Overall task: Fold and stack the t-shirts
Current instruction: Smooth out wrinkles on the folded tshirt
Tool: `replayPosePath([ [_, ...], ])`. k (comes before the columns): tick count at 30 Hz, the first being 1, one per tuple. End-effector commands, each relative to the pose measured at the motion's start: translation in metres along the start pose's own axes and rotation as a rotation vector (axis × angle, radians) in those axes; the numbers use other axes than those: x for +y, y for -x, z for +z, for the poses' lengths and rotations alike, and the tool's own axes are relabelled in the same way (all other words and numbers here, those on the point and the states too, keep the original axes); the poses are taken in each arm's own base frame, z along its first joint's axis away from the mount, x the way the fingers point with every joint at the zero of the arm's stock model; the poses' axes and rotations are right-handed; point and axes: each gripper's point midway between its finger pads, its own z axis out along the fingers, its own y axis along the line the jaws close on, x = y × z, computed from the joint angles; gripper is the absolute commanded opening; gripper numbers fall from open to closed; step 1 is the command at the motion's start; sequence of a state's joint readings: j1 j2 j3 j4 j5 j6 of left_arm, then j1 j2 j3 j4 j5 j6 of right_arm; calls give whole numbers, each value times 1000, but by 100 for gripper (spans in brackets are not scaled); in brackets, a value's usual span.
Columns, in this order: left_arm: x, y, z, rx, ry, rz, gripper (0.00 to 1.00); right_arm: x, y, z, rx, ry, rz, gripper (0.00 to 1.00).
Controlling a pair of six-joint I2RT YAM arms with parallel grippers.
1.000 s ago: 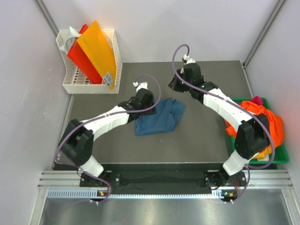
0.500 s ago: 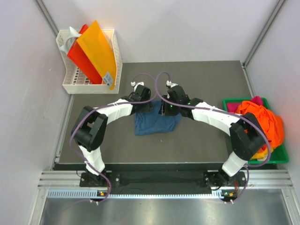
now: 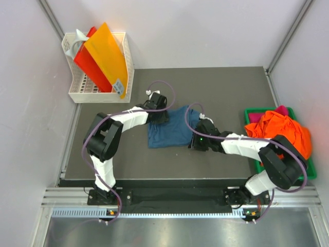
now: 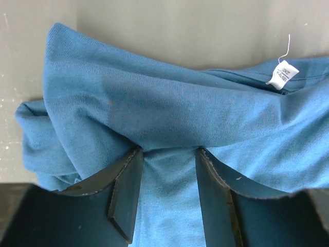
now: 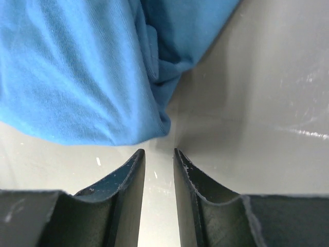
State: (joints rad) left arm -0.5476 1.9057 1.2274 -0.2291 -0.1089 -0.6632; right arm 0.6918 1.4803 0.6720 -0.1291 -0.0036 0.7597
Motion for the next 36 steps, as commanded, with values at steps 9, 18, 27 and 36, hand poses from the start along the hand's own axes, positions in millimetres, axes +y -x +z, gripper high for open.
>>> replayPosePath([
  [9,-17,24,-13,-29,-68,-22,49,18,25,-34,-158,40,11,32],
  [18,-45,81,-95,-236,-201,-18,54,110,113,-102,-334,185,-158,40],
  [27,-11,31,-51,-113,-91,-28,50,100,105,-6,-187,130,-116,31],
  [36,40,-25,-2,102,113,-88,49,44,32,25,-5,39,1,31],
])
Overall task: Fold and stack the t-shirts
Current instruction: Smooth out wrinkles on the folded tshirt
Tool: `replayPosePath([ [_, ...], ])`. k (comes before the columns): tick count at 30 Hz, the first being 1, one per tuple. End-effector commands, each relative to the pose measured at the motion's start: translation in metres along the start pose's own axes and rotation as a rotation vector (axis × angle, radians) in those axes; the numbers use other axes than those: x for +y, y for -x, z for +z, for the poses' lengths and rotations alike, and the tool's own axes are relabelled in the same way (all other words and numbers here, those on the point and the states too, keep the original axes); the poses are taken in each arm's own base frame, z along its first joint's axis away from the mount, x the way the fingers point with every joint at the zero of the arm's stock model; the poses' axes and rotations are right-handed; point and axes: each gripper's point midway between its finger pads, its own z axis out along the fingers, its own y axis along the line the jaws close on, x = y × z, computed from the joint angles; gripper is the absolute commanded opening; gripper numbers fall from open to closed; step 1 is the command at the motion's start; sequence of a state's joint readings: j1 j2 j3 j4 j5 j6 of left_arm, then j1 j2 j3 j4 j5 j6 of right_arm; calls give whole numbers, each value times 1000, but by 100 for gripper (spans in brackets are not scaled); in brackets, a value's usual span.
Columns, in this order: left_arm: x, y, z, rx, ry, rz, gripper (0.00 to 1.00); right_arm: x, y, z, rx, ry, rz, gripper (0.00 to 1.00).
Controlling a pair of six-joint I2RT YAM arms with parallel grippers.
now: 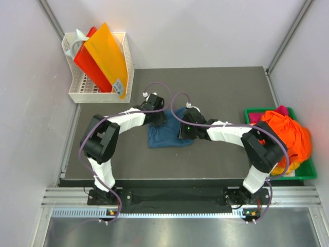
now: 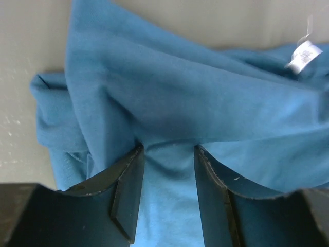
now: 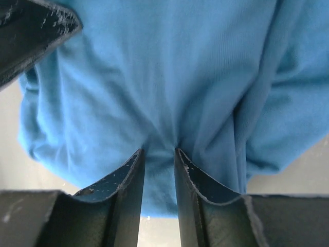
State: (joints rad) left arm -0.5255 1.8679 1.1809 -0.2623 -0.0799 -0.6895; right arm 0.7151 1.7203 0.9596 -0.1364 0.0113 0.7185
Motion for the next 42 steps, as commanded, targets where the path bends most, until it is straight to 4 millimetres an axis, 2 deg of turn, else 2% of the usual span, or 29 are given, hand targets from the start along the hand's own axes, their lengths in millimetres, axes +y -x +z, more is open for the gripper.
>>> replayPosePath([
  [1,32,-13,9,67,111,-66,49,-11,-19,-12,30,5,64,31],
  [3,43,-18,16,95,144,-82,49,-23,-35,-13,59,-14,72,31],
  [6,51,-10,20,101,159,-107,50,-36,-51,-13,85,-34,79,32],
  [9,49,6,19,68,145,-119,50,-41,-62,-13,100,-36,77,32],
  [11,41,19,15,45,123,-118,50,-38,-59,-13,95,-27,71,32],
  [13,29,30,8,25,80,-113,50,-33,-47,-17,72,-24,43,33],
  [14,22,33,2,22,49,-114,50,-15,-23,-24,14,11,27,34],
  [16,4,46,-18,-33,-16,-106,50,4,3,-35,-32,45,-17,37],
  [17,-1,50,-26,-53,-38,-102,52,25,39,-46,-118,68,-30,38],
  [18,-11,60,-44,-91,-83,-93,53,33,54,-52,-146,77,-57,39],
  [19,-16,59,-51,-102,-110,-87,53,40,66,-57,-163,82,-73,40],
  [20,-22,63,-63,-120,-138,-90,53,58,90,-63,-206,109,-84,40],
  [22,-30,55,-69,-99,-174,-88,53,67,113,-57,-228,104,-110,40],
  [23,-33,52,-72,-96,-187,-88,52,63,119,-50,-224,90,-110,40],
  [24,-34,40,-70,-77,-187,-80,52,61,124,-44,-223,87,-103,40],
  [26,-34,28,-67,-62,-184,-74,50,47,125,-17,-182,63,-66,37],
  [27,-35,13,-64,-40,-184,-62,50,43,126,-8,-179,63,-48,37],
  [28,-35,5,-62,-29,-186,-58,49,34,115,9,-135,57,-31,35],
  [29,-36,-7,-59,-17,-191,-52,49,26,120,16,-144,58,8,35],
  [31,-38,-18,-57,-7,-205,-43,49,8,107,36,-106,35,44,34],
  [35,-38,-42,-53,19,-213,-24,49,-15,105,55,-78,14,107,34],
  [40,-32,-64,-50,65,-176,-1,49,-44,106,62,-61,-19,198,34],
  [41,-28,-69,-50,74,-161,3,49,-54,112,62,-70,-15,245,34],
  [42,-24,-75,-50,88,-145,4,49,-62,106,63,-55,-16,270,33],
])
